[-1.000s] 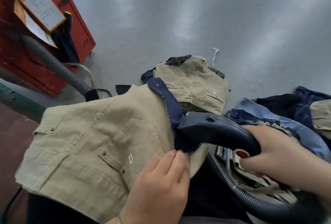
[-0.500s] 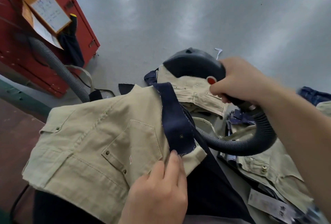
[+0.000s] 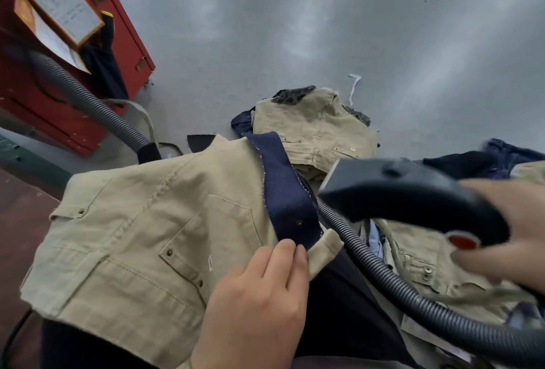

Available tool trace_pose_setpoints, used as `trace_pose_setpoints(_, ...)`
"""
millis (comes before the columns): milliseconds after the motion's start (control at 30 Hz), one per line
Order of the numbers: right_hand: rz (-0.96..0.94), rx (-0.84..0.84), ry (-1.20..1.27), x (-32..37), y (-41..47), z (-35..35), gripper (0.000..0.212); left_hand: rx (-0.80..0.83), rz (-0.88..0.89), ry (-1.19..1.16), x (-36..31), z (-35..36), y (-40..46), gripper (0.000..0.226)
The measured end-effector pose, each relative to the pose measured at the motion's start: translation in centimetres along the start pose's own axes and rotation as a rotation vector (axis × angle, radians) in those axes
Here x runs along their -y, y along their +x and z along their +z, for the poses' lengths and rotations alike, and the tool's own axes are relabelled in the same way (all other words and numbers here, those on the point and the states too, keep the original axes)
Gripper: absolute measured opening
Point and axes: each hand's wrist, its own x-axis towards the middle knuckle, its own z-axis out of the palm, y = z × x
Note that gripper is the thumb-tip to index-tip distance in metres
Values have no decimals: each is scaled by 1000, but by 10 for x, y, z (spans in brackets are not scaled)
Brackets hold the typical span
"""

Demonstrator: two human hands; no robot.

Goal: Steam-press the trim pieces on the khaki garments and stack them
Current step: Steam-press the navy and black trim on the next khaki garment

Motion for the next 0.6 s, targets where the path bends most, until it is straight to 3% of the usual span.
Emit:
trace_pose_setpoints(67, -32, 70, -116, 31, -13, 7, 43, -13, 16, -6, -1, 2, -1, 35)
trace_pose_setpoints(200, -65, 108, -142, 43, 15, 24, 13, -7, 66, -32, 1, 4, -5, 28)
trace_pose_setpoints(367, -144, 103, -27, 64, 57, 22, 13, 43, 53, -69, 3, 3, -4, 27)
trace_pose_setpoints(600, -101, 105, 45, 95, 125, 21, 18, 70, 11, -124, 8, 4, -2, 22)
